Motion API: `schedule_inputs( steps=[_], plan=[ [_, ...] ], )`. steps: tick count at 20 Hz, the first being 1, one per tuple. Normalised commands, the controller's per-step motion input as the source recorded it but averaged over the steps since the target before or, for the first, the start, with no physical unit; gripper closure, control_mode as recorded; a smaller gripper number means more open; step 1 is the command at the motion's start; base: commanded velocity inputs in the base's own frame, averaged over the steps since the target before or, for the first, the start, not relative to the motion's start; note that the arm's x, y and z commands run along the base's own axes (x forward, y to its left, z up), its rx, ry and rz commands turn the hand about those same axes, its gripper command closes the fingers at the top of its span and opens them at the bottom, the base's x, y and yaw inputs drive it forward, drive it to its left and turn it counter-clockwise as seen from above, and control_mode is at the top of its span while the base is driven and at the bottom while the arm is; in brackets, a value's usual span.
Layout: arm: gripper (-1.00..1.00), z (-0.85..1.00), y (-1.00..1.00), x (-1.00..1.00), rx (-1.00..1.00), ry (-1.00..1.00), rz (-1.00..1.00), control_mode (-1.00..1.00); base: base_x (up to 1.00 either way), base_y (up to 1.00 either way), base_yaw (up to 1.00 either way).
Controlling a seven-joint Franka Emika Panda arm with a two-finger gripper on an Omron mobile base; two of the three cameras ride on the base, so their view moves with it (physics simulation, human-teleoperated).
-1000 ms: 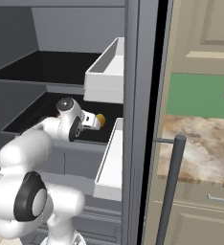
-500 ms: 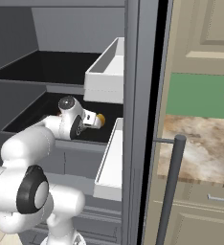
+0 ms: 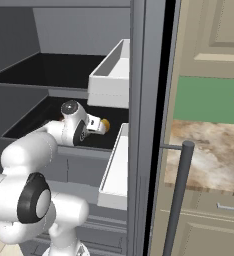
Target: Open the fridge, remove the banana, squash, and chicken drumstick, and place them on any counter.
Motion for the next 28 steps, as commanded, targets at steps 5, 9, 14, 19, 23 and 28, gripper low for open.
schedule_inputs(
  steps=[5, 9, 14, 19, 23, 28],
  plan=[
    [1.0, 0.0, 0.0, 0.0, 0.0, 0.0, 0.0, -1.0, 0.0, 0.0, 0.0],
    [1.0, 0.0, 0.04, -0.38, -0.01, -0.06, 0.01, -1.0, 0.0, 0.0, 0.0],
    [1.0, 0.12, -0.13, -0.99, 0.0, -0.23, 0.0, -1.0, 0.0, 0.0, 0.0],
    [1.0, 0.75, -0.07, -1.0, 0.0, -0.2, 0.05, -1.0, 0.0, 0.0, 0.0],
    [1.0, 1.0, 0.0, -0.93, 0.0, 0.0, 0.0, -1.0, 0.0, 0.0, 0.0],
    [1.0, 1.0, -0.23, -0.94, 0.0, 0.21, 0.0, -1.0, 0.0, 0.0, 0.0]
  ],
)
